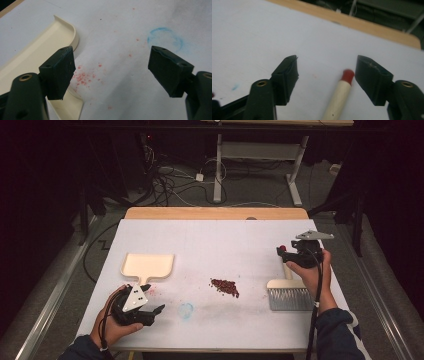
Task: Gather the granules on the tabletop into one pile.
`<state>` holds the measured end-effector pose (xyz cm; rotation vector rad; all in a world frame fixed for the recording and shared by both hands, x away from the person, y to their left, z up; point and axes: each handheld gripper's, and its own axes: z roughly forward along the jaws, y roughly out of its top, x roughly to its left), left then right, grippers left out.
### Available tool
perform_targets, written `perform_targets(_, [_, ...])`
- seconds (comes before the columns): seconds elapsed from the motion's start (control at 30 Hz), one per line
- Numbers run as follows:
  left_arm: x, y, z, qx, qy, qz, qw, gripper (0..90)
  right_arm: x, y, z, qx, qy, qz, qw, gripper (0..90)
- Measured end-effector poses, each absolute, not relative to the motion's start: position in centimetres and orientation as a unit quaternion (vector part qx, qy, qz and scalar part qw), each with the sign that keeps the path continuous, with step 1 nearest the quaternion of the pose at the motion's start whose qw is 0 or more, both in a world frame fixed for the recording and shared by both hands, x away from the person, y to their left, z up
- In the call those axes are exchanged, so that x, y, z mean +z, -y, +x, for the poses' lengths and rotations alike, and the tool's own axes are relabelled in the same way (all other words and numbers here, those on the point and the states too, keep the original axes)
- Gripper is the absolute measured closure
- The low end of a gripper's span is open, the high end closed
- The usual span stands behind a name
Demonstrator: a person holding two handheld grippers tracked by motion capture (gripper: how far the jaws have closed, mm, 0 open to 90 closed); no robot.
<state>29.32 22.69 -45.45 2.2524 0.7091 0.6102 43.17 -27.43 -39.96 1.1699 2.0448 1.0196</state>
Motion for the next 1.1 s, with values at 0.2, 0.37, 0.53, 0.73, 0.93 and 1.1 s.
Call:
perform_targets(0.2, [-45.4,-22.7,29.2,0.241,-0.273,0.865,0.344,20.1,-38.5,26.6,40.5,0.407,-0.759,0.398,0.315,28.7])
perform_targets(0.37, [-45.3,-22.6,29.1,0.246,-0.271,0.866,0.342,19.8,-38.1,26.5,38.1,0.43,-0.746,0.385,0.331,25.2])
perform_targets(0.53, [-45.4,-22.4,28.9,0.244,-0.268,0.869,0.336,19.7,-38.3,26.1,36.1,0.43,-0.751,0.365,0.344,23.5])
perform_targets(0.73, [-45.5,-22.2,29.0,0.247,-0.267,0.87,0.334,19.7,-38.8,25.9,33.7,0.446,-0.749,0.34,0.353,24.2])
perform_targets(0.93, [-45.6,-22.2,29.0,0.247,-0.269,0.869,0.334,19.3,-39.2,26.2,32.2,0.449,-0.751,0.33,0.355,24.5])
perform_targets(1.1, [-45.6,-22.2,29.0,0.25,-0.271,0.867,0.335,19.1,-40.0,26.6,31.2,0.45,-0.756,0.316,0.356,24.1])
